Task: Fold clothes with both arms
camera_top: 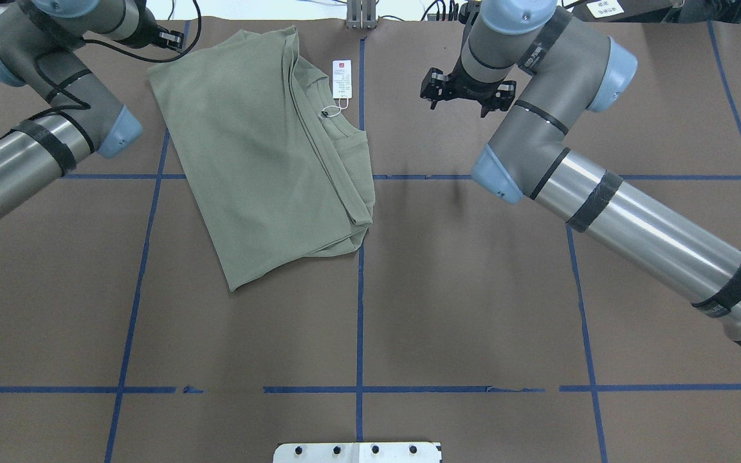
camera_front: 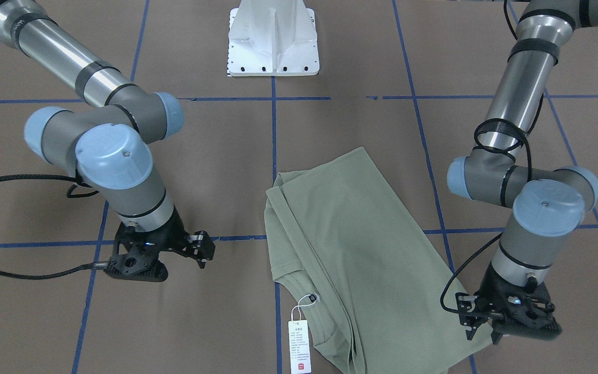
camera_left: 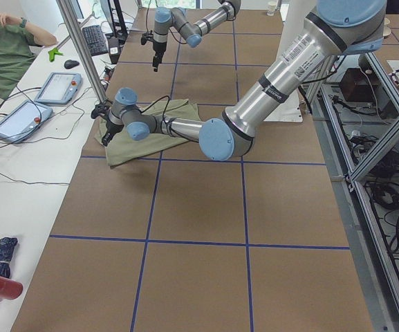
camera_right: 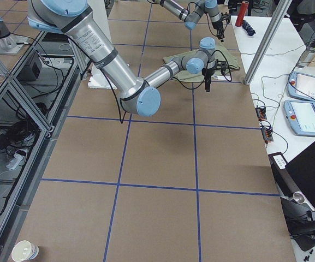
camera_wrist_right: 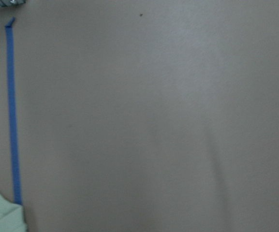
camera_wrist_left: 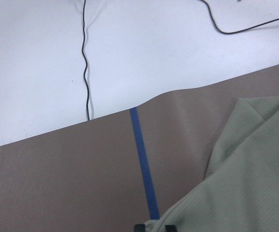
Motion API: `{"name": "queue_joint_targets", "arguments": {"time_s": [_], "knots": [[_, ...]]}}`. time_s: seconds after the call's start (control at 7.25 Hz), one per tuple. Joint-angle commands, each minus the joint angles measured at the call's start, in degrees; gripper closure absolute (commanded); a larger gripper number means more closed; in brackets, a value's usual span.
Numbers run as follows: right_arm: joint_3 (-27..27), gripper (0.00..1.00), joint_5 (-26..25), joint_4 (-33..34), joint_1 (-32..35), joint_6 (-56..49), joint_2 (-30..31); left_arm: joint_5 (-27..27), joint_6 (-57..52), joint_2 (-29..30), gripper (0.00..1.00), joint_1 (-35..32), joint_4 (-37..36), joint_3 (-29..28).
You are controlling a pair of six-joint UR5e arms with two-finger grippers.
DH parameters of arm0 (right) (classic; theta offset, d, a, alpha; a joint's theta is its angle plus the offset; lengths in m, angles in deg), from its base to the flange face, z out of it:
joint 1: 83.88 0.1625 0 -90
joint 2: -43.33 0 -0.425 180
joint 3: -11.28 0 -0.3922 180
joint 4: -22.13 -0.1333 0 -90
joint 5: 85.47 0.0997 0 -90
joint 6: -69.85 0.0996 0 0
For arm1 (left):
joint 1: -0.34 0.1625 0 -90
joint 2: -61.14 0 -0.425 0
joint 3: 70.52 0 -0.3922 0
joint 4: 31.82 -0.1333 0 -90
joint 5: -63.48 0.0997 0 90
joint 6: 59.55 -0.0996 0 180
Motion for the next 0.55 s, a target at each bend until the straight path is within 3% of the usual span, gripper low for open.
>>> {"name": "queue_joint_targets", "arguments": {"time_s": [0.0, 0.41], "knots": [[-2.41, 0.07, -5.18, -1.53, -7.19, 22.41, -4.93, -9.40, 0.48, -3.08, 0.00, -2.74, 0.47, 3.04], [-2.42, 0.21, -8.06, 0.67, -12.64, 29.99, -4.78, -9.41, 0.65, -3.64, 0.00, -2.65, 0.46, 3.77]]}}
